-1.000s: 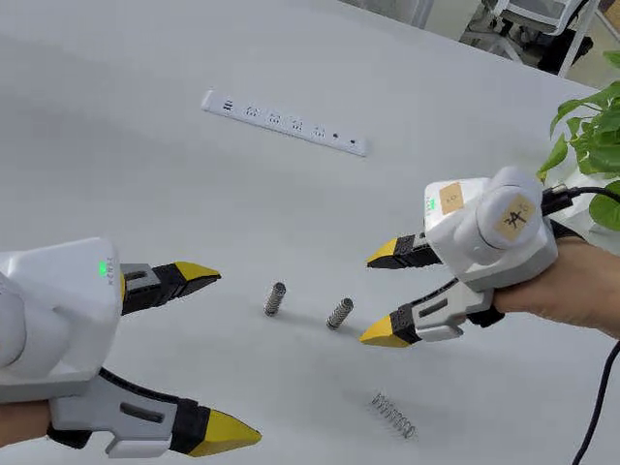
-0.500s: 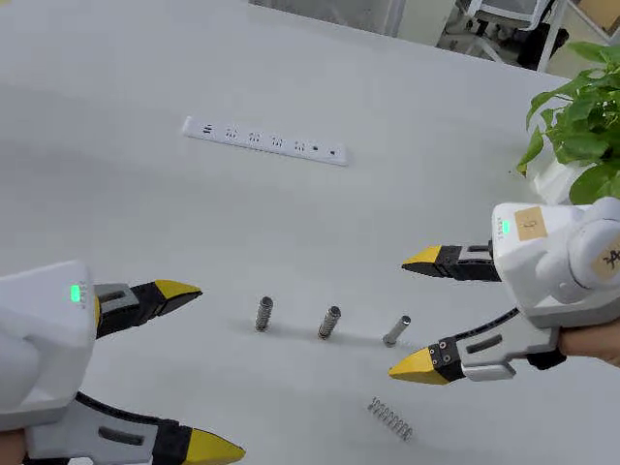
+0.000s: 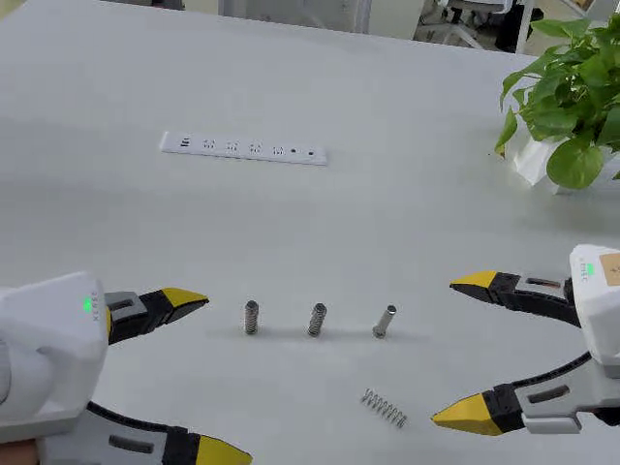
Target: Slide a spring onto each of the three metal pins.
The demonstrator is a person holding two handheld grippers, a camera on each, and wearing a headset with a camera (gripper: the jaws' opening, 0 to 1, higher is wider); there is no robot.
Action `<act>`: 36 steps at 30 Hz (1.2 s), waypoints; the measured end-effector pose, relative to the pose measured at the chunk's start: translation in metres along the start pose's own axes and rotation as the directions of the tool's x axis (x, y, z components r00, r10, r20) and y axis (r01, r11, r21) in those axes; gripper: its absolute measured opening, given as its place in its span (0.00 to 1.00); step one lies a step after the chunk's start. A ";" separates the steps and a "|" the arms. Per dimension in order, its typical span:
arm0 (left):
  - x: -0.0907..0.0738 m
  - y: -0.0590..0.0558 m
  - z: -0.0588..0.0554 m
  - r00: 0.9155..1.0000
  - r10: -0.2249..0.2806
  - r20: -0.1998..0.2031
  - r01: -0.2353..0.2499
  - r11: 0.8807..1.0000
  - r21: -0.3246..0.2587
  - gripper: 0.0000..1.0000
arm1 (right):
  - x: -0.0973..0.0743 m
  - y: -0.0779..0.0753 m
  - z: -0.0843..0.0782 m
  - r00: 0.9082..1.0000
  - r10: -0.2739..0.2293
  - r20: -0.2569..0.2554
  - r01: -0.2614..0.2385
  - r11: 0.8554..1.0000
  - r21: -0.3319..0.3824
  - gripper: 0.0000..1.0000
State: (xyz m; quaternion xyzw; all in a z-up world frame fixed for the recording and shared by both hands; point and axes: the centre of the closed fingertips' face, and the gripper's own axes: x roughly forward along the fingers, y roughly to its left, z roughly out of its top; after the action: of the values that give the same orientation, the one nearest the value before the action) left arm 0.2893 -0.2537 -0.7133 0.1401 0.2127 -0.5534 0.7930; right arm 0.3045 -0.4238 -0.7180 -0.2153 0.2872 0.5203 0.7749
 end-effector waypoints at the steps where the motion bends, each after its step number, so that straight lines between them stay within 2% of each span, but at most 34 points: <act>1: 0.002 -0.001 0.001 1.000 -0.004 -0.009 0.005 1.000 0.014 0.86 | -0.002 0.003 -0.002 1.000 0.000 0.011 0.000 1.000 0.007 0.88; 4: 0.009 -0.006 0.005 0.999 -0.031 -0.028 0.032 0.999 0.044 0.86 | -0.006 0.009 -0.007 0.999 -0.003 0.037 0.002 1.000 0.026 0.91; 6: 0.015 -0.009 0.007 0.998 -0.048 -0.046 0.051 0.996 0.070 0.85 | -0.007 0.013 -0.014 0.999 -0.002 0.035 0.001 0.999 0.038 0.93; 8: 0.021 -0.010 0.010 0.997 -0.057 -0.054 0.061 0.994 0.086 0.85 | -0.012 0.009 -0.024 0.999 -0.003 0.041 0.001 0.999 0.046 0.94; 14: 0.040 -0.016 0.020 0.994 -0.089 -0.069 0.097 0.988 0.122 0.81 | -0.020 0.011 -0.035 0.998 -0.029 0.062 0.024 0.996 0.087 0.97; 17: 0.053 -0.019 0.019 0.990 -0.099 -0.099 0.113 0.982 0.148 0.75 | -0.024 0.009 -0.043 0.997 -0.042 0.058 0.035 0.994 0.104 0.96; 20: 0.068 -0.022 0.018 0.985 -0.108 -0.136 0.134 0.971 0.198 0.68 | -0.028 0.008 -0.047 0.996 -0.055 0.070 0.047 0.992 0.117 0.96; 26: 0.103 -0.032 0.013 0.964 -0.154 -0.219 0.210 0.941 0.266 0.52 | -0.029 0.009 -0.055 0.995 -0.070 0.077 0.059 0.989 0.138 0.95; 27: 0.108 -0.033 0.010 0.957 -0.163 -0.239 0.227 0.935 0.273 0.49 | -0.029 0.010 -0.056 0.994 -0.071 0.080 0.059 0.988 0.142 0.95; 28: 0.114 -0.034 0.004 0.947 -0.163 -0.278 0.248 0.919 0.307 0.47 | -0.030 0.010 -0.058 0.994 -0.073 0.083 0.060 0.987 0.151 0.95; 29: 0.118 -0.036 0.002 0.942 -0.171 -0.290 0.263 0.911 0.317 0.45 | -0.030 0.011 -0.059 0.994 -0.073 0.083 0.060 0.986 0.153 0.95; 31: 0.129 -0.041 -0.002 0.931 -0.188 -0.312 0.286 0.908 0.306 0.45 | -0.031 0.011 -0.062 0.993 -0.079 0.086 0.065 0.985 0.161 0.95; 33: 0.137 -0.039 -0.008 0.920 -0.177 -0.349 0.306 0.883 0.357 0.40 | -0.033 0.012 -0.065 0.992 -0.085 0.089 0.069 0.983 0.173 0.95; 36: 0.149 -0.039 -0.015 0.907 -0.172 -0.384 0.316 0.881 0.352 0.30 | -0.035 0.012 -0.068 0.991 -0.092 0.092 0.074 0.980 0.183 0.95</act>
State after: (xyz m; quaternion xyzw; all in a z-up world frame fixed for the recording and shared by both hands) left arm 0.2943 -0.3821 -0.7992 0.3672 0.2434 -0.6493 0.6200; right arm 0.2679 -0.4858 -0.7454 -0.1300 0.2844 0.4695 0.8257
